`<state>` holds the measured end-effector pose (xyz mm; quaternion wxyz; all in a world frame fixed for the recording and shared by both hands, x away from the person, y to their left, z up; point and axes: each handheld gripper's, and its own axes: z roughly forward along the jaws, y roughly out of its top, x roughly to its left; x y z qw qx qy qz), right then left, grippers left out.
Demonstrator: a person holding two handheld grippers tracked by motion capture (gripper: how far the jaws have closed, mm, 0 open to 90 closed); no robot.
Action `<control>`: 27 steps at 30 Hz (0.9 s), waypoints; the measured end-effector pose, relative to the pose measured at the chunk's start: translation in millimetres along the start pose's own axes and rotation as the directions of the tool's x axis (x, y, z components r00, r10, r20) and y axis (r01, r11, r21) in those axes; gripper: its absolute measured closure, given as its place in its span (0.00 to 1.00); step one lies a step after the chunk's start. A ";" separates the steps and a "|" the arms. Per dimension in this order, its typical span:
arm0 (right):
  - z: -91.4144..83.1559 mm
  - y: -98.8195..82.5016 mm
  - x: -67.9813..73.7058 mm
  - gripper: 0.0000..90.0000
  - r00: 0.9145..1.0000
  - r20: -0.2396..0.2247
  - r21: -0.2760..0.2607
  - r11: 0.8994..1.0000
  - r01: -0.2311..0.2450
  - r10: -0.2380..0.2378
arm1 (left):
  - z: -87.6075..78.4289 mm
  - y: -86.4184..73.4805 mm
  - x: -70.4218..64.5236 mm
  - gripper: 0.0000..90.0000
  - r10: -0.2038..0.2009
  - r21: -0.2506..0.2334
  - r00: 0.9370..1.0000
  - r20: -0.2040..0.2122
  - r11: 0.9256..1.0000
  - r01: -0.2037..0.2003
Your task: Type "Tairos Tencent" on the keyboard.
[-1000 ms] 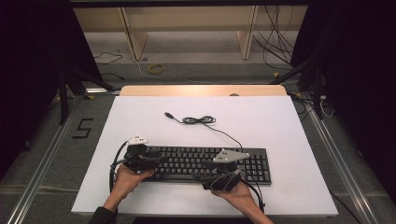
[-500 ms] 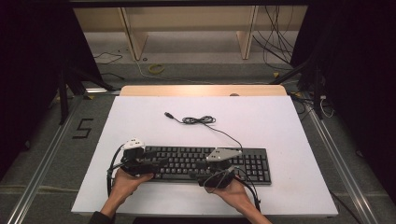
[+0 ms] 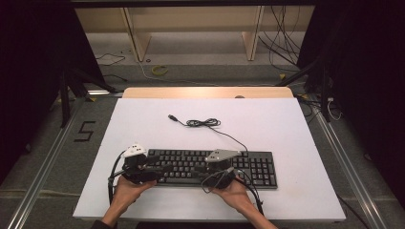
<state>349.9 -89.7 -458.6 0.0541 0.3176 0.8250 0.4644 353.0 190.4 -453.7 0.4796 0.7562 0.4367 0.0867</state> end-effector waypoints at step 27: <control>26.4 3.6 -0.4 1.00 1.000 0.017 0.080 0.997 0.007 -0.008 | -7.7 -10.5 -2.2 0.34 0.004 -0.025 1.000 0.004 1.000 -0.003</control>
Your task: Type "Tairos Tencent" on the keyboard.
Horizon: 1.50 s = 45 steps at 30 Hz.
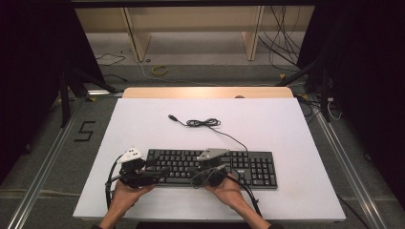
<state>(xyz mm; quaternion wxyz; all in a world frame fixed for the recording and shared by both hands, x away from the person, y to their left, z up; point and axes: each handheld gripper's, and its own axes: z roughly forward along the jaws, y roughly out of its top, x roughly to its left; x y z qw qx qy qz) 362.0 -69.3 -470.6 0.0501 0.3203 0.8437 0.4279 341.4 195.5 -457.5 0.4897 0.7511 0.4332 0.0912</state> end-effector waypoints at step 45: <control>17.5 -3.7 0.2 1.00 1.000 0.023 0.047 0.999 0.009 -0.010 | -2.6 -4.4 0.3 0.32 0.009 -0.008 1.000 -0.002 1.000 -0.009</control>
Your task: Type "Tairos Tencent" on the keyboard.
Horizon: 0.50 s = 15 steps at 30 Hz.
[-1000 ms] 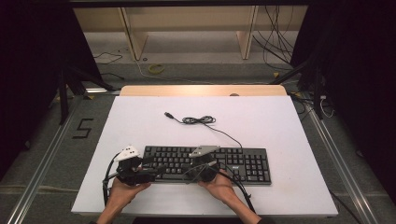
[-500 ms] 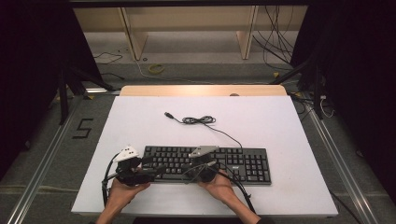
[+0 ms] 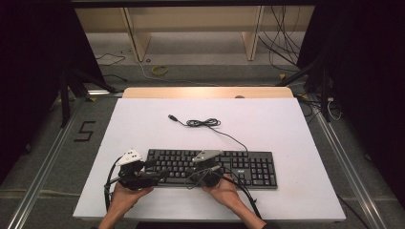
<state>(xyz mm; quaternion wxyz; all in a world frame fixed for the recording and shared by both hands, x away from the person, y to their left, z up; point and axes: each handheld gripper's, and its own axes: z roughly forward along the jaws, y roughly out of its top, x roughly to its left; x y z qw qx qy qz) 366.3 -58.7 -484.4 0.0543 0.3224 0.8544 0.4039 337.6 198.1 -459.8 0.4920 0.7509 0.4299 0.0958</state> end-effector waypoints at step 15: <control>-11.1 0.9 -3.9 0.94 0.999 -0.008 -0.049 0.998 -0.033 0.033 | -0.2 -0.4 1.9 0.32 -0.003 -0.002 1.000 -0.009 1.000 0.003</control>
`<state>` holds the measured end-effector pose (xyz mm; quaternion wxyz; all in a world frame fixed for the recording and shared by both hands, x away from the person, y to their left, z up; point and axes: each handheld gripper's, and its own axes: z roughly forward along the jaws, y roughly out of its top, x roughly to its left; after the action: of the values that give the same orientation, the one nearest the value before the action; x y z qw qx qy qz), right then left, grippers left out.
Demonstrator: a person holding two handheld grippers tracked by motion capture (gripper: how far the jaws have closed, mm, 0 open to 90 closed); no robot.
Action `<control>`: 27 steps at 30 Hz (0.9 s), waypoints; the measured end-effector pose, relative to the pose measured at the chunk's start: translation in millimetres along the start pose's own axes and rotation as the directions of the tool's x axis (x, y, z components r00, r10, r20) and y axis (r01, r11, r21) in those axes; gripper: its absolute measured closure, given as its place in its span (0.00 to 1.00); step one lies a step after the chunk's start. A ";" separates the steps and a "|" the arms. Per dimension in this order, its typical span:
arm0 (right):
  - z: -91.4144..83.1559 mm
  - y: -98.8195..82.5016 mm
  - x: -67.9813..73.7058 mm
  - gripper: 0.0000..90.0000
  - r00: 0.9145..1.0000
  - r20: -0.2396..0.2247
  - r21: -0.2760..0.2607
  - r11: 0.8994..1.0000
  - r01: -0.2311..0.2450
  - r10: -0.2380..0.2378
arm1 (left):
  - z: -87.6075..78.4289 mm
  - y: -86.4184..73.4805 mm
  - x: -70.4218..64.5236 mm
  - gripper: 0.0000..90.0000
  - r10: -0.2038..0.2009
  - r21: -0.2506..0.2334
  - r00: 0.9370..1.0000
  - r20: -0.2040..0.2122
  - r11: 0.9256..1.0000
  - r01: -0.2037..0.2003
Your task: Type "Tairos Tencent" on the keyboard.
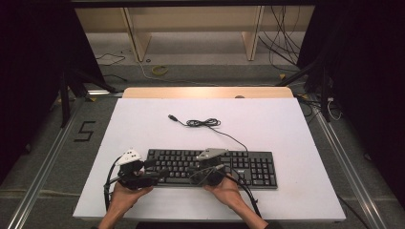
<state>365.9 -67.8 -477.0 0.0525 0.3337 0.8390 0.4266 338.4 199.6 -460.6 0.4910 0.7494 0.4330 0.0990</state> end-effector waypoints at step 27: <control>-21.8 -3.4 -4.4 0.60 0.999 -0.045 -0.061 0.998 -0.017 0.015 | 4.0 6.2 -0.5 0.32 -0.001 -0.006 1.000 -0.003 1.000 0.001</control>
<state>359.5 -86.7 -466.7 0.0408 0.3292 0.8237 0.4598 343.8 195.8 -457.4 0.4926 0.7476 0.4339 0.1010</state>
